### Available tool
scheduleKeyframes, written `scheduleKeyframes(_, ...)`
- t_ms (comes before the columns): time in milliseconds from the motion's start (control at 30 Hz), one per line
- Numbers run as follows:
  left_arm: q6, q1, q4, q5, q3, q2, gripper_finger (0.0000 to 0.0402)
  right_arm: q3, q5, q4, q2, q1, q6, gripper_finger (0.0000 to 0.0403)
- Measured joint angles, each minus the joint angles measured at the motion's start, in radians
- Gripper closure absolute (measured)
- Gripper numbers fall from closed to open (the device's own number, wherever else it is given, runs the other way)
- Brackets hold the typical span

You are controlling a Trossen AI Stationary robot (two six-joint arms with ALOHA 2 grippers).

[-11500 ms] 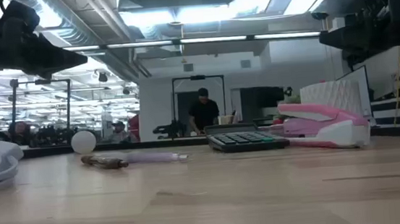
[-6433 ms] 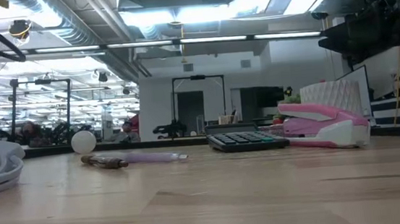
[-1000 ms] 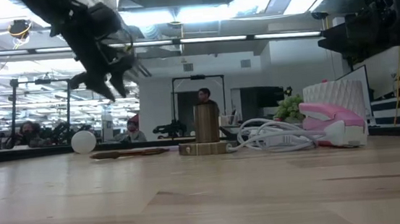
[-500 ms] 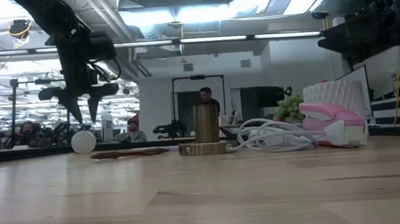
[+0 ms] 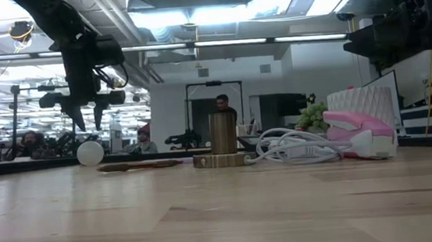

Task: Screw lightbulb
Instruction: Insert the lightbulb into the gold lamp

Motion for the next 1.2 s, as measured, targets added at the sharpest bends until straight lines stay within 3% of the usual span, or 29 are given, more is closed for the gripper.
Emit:
scheduleKeyframes(233, -0.050, 0.000, 0.011, 0.000, 0.000, 0.000, 0.0265, 0.000, 0.000, 0.000, 0.000, 0.000, 0.000, 0.0205)
scheduleKeyframes(633, -0.152, 0.000, -0.139, 0.064, 0.000, 0.000, 0.0335, 0.000, 0.001, 0.000, 0.000, 0.000, 0.000, 0.0205)
scheduleKeyframes(1200, -0.271, 0.000, -0.143, 0.054, 0.000, 0.002, 0.0400, 0.000, 0.001, -0.001, 0.000, 0.000, 0.000, 0.0205)
